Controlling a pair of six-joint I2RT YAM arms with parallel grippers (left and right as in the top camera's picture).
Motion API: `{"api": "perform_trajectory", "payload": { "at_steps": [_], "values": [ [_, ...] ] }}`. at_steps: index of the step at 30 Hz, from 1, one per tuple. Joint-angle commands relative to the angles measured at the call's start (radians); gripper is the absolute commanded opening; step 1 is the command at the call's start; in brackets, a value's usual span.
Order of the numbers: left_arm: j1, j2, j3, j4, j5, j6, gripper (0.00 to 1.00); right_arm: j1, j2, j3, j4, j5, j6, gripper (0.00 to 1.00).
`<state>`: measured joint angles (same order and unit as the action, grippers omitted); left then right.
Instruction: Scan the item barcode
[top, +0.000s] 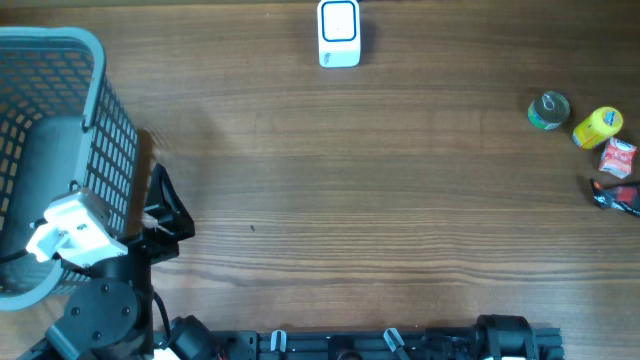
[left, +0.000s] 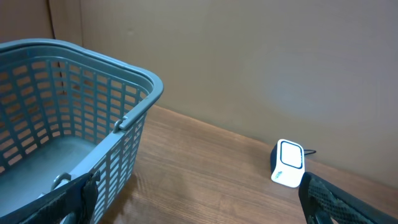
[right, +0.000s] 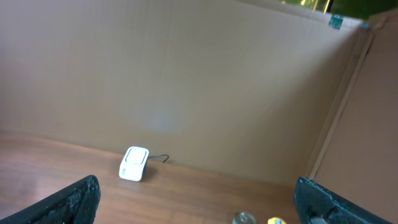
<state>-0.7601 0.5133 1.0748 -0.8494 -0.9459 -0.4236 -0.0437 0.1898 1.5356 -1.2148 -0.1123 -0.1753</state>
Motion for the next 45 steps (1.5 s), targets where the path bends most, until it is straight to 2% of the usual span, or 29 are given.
{"api": "perform_trajectory", "payload": {
  "at_steps": [1, 4, 5, 9, 14, 17, 18, 20, 22, 26, 30, 33, 38, 45],
  "values": [
    [-0.006, -0.005, -0.009, 0.0, -0.024, -0.002, 1.0, 0.005, 0.006, -0.037, -0.05, -0.013, 0.029, 1.0],
    [-0.006, -0.005, -0.009, 0.0, -0.024, -0.002, 1.0, 0.005, 0.006, -0.059, -0.093, -0.024, 0.076, 1.0],
    [-0.006, -0.005, -0.009, 0.0, -0.024, -0.002, 1.0, 0.005, 0.006, -0.071, -0.086, -0.066, 0.138, 1.0],
    [-0.006, -0.005, -0.009, 0.0, -0.024, -0.003, 1.0, 0.005, 0.006, -0.085, -0.108, -0.006, 0.125, 1.0],
    [-0.006, -0.005, -0.009, 0.0, -0.024, -0.002, 1.0, 0.006, 0.006, -0.303, 0.305, -0.097, 0.054, 1.0],
    [-0.006, -0.005, -0.009, 0.0, -0.024, -0.002, 1.0, 0.007, -0.036, -0.551, 0.588, -0.171, 0.045, 1.0],
    [-0.006, -0.005, -0.009, 0.0, -0.024, -0.002, 1.0, 0.007, -0.105, -0.718, 0.771, -0.219, 0.047, 1.0],
    [-0.006, -0.005, -0.009, 0.0, -0.024, -0.002, 1.0, 0.002, -0.185, -0.918, 1.004, -0.258, 0.056, 1.0],
    [-0.006, -0.005, -0.009, 0.0, -0.024, -0.002, 1.0, -0.006, -0.169, -1.015, 1.146, -0.266, 0.11, 1.0],
    [-0.006, -0.005, -0.009, 0.0, -0.024, -0.002, 1.0, -0.006, -0.187, -1.218, 1.325, -0.167, 0.097, 1.0],
    [-0.006, -0.005, -0.009, 0.0, -0.024, -0.002, 1.0, -0.006, -0.187, -1.426, 1.401, -0.124, 0.101, 1.0],
    [-0.006, -0.005, -0.009, 0.0, -0.024, -0.002, 1.0, -0.006, -0.187, -1.525, 1.396, -0.101, 0.19, 1.0],
    [-0.006, -0.005, -0.009, 0.0, -0.024, -0.002, 1.0, 0.0, -0.187, -1.531, 1.221, -0.059, 0.205, 1.0],
    [-0.006, -0.005, -0.009, 0.0, -0.024, -0.002, 1.0, 0.009, -0.186, -1.53, 1.225, -0.052, 0.204, 1.0]
  ]
}}
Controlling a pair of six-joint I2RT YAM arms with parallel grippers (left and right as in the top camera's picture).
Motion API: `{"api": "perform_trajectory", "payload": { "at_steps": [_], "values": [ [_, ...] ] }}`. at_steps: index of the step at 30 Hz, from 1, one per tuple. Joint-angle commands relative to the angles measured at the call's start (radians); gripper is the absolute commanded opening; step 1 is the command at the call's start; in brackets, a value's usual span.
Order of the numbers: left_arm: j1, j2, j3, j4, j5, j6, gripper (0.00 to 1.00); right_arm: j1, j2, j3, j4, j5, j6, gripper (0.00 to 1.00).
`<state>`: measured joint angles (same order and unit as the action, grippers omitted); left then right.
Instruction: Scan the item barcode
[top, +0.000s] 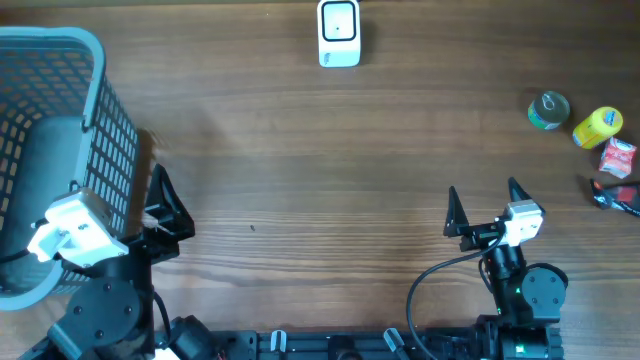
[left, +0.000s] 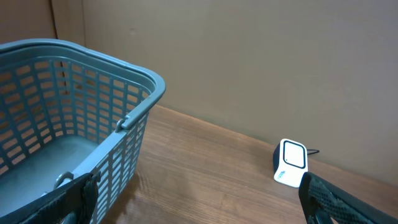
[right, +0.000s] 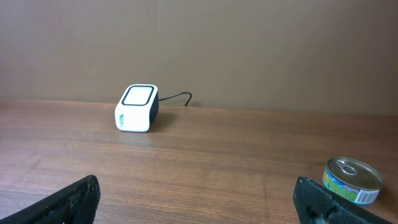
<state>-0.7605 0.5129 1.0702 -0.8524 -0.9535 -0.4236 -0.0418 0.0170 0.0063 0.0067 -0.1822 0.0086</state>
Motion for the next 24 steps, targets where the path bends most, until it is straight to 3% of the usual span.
{"api": "perform_trajectory", "payload": {
  "at_steps": [1, 19, 24],
  "values": [
    [-0.005, -0.004, -0.005, 0.003, -0.016, -0.003, 1.0, 0.007, -0.012, -0.001, 0.004, 0.017, 0.02, 1.0],
    [-0.001, -0.005, -0.005, 0.002, -0.037, 0.0, 1.0, 0.007, -0.012, -0.001, 0.004, 0.018, 0.02, 1.0],
    [0.198, -0.011, -0.075, 0.081, 0.23, -0.003, 1.0, 0.007, -0.012, -0.001, 0.004, 0.018, 0.02, 1.0]
  ]
}}
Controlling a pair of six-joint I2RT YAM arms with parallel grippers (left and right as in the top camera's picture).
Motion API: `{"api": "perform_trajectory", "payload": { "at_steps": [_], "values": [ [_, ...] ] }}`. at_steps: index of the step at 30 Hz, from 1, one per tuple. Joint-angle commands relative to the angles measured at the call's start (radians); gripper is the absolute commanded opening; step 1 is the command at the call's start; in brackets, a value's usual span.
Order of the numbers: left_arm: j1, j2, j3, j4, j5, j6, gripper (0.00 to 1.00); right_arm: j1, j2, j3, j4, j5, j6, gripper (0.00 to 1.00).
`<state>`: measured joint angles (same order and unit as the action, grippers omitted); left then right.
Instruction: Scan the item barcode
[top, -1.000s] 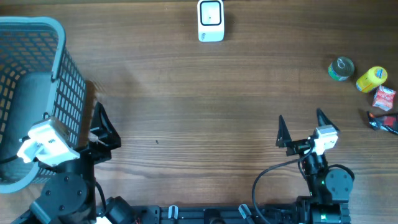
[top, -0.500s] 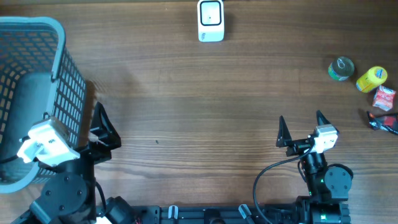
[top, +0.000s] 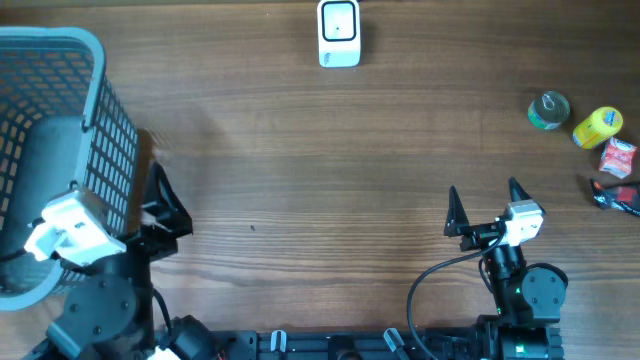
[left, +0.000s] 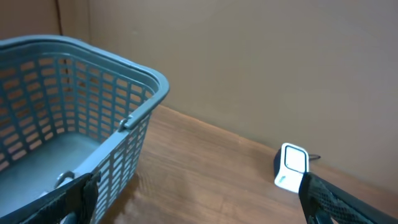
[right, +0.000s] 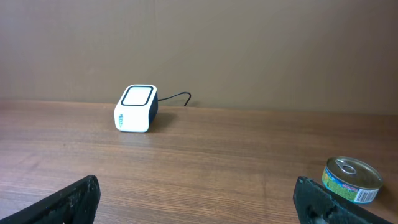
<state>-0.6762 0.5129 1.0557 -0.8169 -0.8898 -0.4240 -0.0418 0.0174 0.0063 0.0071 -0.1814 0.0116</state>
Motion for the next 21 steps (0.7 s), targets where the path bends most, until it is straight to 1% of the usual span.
{"api": "perform_trajectory", "payload": {
  "at_steps": [1, 4, 6, 9, 11, 13, 14, 15, 17, 18, 21],
  "values": [
    [0.193, -0.025, -0.106, 0.082, 0.242, -0.003, 1.0, 0.007, -0.013, -0.001, 0.004, 0.017, 0.017, 1.0],
    [0.344, -0.096, -0.242, 0.216, 0.397, -0.003, 1.0, 0.007, -0.013, -0.001, 0.004, 0.017, 0.017, 1.0],
    [0.433, -0.219, -0.408, 0.426, 0.499, -0.002, 1.0, 0.007, -0.013, -0.001, 0.004, 0.017, 0.017, 1.0],
    [0.488, -0.343, -0.567, 0.599, 0.56, -0.002, 1.0, 0.007, -0.013, -0.001, 0.004, 0.016, 0.017, 1.0],
    [0.51, -0.395, -0.658, 0.693, 0.593, -0.002, 1.0, 0.007, -0.013, -0.001, 0.004, 0.017, 0.017, 1.0],
    [0.538, -0.437, -0.764, 0.82, 0.639, 0.005, 1.0, 0.007, -0.013, -0.001, 0.004, 0.017, 0.017, 1.0],
    [0.549, -0.449, -0.798, 0.868, 0.668, 0.029, 1.0, 0.007, -0.013, -0.001, 0.003, 0.016, 0.017, 1.0],
    [0.56, -0.461, -0.838, 0.935, 0.716, 0.079, 1.0, 0.007, -0.013, -0.001, 0.004, 0.017, 0.017, 1.0],
    [0.574, -0.483, -0.887, 1.007, 0.791, 0.163, 1.0, 0.007, -0.013, -0.001, 0.003, 0.017, 0.017, 1.0],
    [0.581, -0.494, -0.901, 1.012, 0.813, 0.189, 1.0, 0.007, -0.013, -0.001, 0.004, 0.017, 0.017, 1.0],
    [0.61, -0.51, -0.925, 0.964, 0.815, 0.19, 1.0, 0.007, -0.013, -0.001, 0.004, 0.017, 0.017, 1.0]
  ]
}}
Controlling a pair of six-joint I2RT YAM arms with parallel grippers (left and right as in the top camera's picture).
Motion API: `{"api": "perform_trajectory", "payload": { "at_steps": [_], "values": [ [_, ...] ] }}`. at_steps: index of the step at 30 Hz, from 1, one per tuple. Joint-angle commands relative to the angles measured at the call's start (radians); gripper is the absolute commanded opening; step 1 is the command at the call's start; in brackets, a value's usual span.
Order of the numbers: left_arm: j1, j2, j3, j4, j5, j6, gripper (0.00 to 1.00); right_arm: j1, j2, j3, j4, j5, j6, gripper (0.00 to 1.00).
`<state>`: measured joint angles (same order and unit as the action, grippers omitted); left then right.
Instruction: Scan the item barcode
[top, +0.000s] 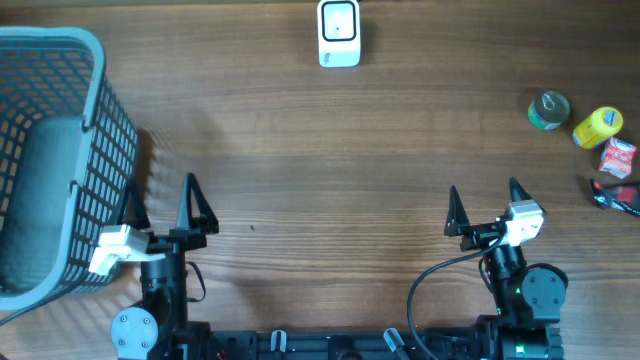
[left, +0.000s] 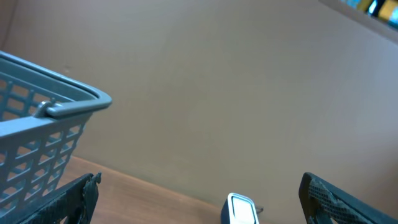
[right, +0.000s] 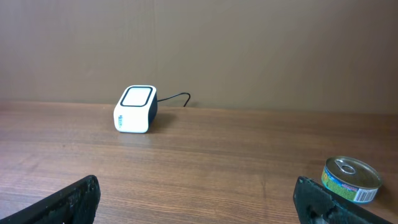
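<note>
The white barcode scanner (top: 339, 33) stands at the table's far edge, also seen as the scanner (right: 135, 101) and the scanner (left: 241, 210). The items lie far right: a tin can (top: 548, 110), a yellow container (top: 598, 127), a red packet (top: 618, 157) and a dark packet (top: 620, 195). My left gripper (top: 160, 203) is open near the front, just right of the basket, holding nothing. My right gripper (top: 484, 203) is open at the front right, well short of the items. The can (right: 351, 180) shows past its right finger (right: 333, 202).
A blue-grey mesh basket (top: 100, 120) fills the left side of the table; its rim (left: 68, 106) shows in the left wrist view. A brown wall stands behind the scanner. Bare wood lies between both grippers and the scanner.
My left arm has moved from beside the basket's front corner to a spot right of it, fingers pointing straight at the back. Its camera now looks higher at the wall. The right arm is unchanged.
At first the right arm was out of the overhead view, its camera aimed high at the wall, and the left arm sat angled by the basket. Then the right gripper stood open at the front right. Now the left gripper stands open too, mirroring it.
</note>
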<state>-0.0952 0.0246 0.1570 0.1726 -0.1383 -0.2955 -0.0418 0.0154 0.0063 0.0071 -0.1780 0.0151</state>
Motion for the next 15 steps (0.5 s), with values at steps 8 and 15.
{"api": "perform_trajectory", "payload": {
  "at_steps": [8, 15],
  "values": [
    [0.036, -0.021, -0.11, -0.03, 0.063, 0.084, 1.0, 0.007, -0.011, -0.001, 0.004, 0.013, 0.014, 1.0],
    [0.036, -0.021, -0.151, -0.074, 0.058, 0.11, 1.0, 0.007, -0.011, -0.001, 0.003, 0.013, 0.013, 1.0]
  ]
}}
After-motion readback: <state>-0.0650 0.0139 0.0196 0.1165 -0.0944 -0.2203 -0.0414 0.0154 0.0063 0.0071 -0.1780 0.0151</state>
